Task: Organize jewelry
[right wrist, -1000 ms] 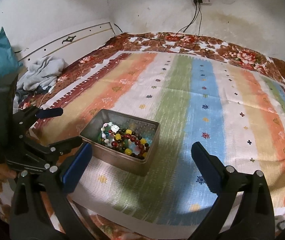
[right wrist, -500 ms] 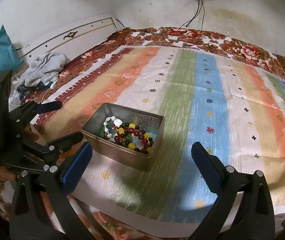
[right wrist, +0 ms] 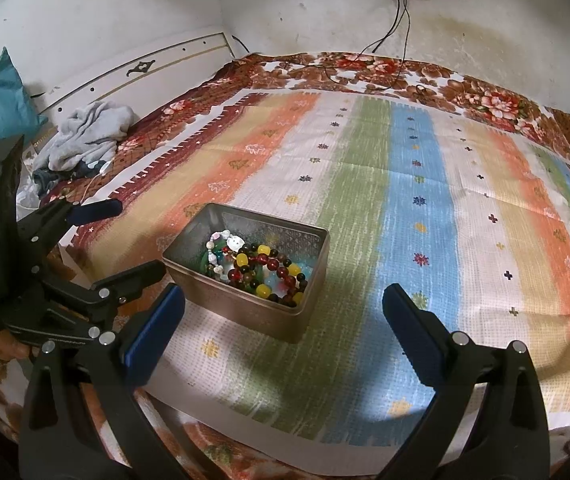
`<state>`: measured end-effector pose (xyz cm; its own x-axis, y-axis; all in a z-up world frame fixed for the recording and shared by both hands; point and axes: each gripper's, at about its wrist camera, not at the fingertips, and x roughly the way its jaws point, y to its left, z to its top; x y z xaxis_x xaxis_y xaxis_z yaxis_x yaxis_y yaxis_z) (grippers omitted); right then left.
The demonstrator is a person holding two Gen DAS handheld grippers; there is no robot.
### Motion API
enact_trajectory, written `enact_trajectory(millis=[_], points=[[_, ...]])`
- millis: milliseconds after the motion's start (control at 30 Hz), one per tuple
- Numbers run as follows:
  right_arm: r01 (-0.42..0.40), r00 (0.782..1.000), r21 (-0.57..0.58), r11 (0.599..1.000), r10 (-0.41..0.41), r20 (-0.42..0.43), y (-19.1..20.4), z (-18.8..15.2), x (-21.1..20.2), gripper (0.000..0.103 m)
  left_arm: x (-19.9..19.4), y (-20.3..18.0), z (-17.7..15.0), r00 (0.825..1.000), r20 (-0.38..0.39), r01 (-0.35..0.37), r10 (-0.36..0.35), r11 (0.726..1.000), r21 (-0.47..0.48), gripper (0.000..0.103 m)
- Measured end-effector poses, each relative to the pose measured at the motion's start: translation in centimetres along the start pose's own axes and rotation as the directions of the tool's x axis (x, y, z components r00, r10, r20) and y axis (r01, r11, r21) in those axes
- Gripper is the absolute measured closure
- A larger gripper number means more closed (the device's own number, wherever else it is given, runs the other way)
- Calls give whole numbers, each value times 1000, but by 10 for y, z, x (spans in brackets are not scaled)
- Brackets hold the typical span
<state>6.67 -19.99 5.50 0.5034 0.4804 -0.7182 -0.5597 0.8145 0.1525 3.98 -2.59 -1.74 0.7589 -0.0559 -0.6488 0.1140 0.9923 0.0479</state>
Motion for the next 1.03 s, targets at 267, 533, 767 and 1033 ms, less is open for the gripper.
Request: enact_trajectory(millis=[267, 533, 767, 1033], points=[[1, 1000, -2, 1000, -1, -4, 0, -1, 1, 5, -2, 2, -1, 999, 12, 33, -33, 999, -3, 6], [1, 1000, -2, 1000, -1, -4, 0, -1, 1, 5, -2, -1, -2, 999, 16, 37, -37, 999, 5, 6], [0, 1000, -3, 1000, 0, -4, 0, -1, 1, 5, -1, 2, -1, 999, 10, 30, -30, 999, -10, 6], [1, 1000, -4, 1000, -1, -5, 1, 0, 1, 5, 2, 6, -1, 998, -19, 51, -52, 998, -30, 6]])
